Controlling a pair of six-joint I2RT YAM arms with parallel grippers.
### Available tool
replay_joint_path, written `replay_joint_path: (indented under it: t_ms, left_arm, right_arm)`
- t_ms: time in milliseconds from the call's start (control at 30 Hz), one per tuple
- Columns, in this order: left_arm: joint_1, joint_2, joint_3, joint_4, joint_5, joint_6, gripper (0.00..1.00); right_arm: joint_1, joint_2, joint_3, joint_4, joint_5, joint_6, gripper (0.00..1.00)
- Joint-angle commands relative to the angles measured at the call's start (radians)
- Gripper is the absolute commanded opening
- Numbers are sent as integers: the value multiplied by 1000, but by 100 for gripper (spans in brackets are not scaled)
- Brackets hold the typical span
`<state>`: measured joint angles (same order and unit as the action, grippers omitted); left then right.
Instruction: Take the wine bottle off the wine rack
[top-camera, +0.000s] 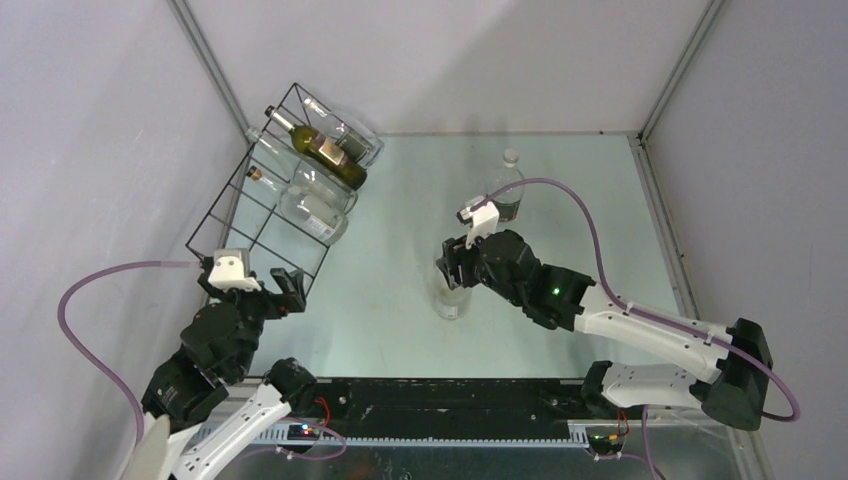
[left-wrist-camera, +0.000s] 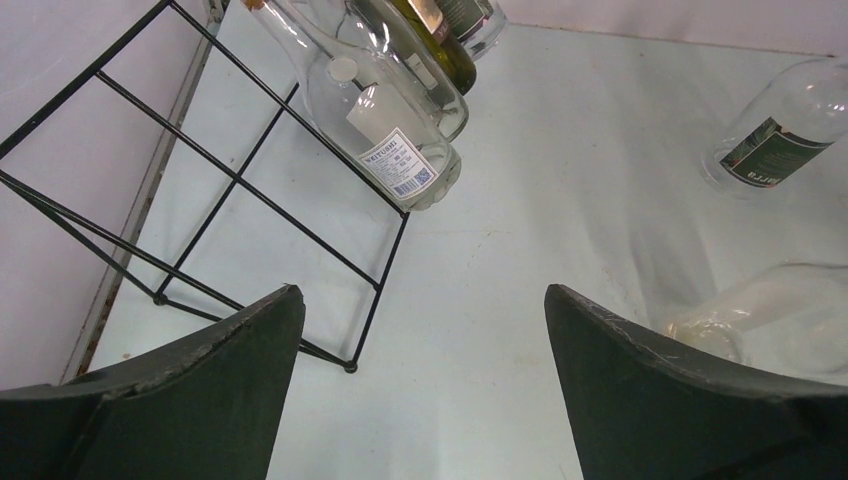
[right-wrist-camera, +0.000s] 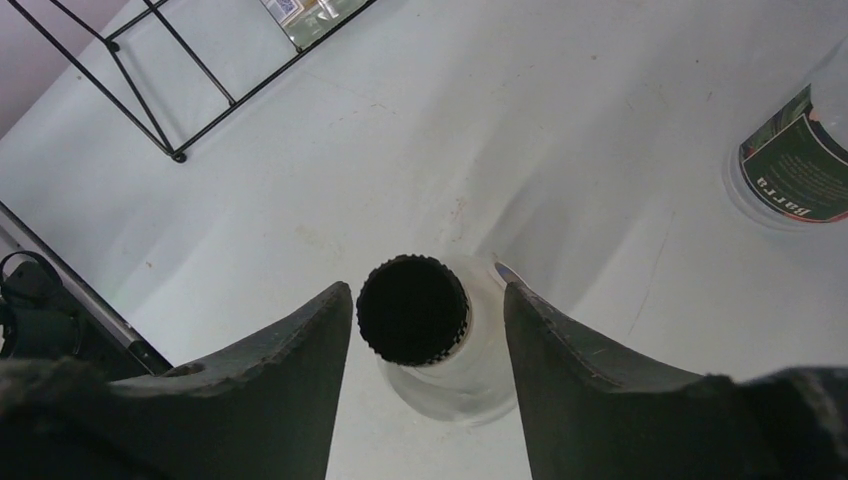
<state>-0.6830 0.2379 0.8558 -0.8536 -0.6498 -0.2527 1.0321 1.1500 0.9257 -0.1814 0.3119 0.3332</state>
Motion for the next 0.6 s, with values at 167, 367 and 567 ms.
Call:
replay_joint_path:
  t_ms: [167,367,567]
  left_arm:
    - [6,-24,-12,34,-3,14,97]
    - [5,-16,-23,60,-2,29,97]
    - [6,6,-53,101,4,39,97]
  right_arm:
    - [5,60,35,80,12,3,51]
    - [4,72,35,80,15,-7,39]
    - [2,68,35,81,15,-22,16]
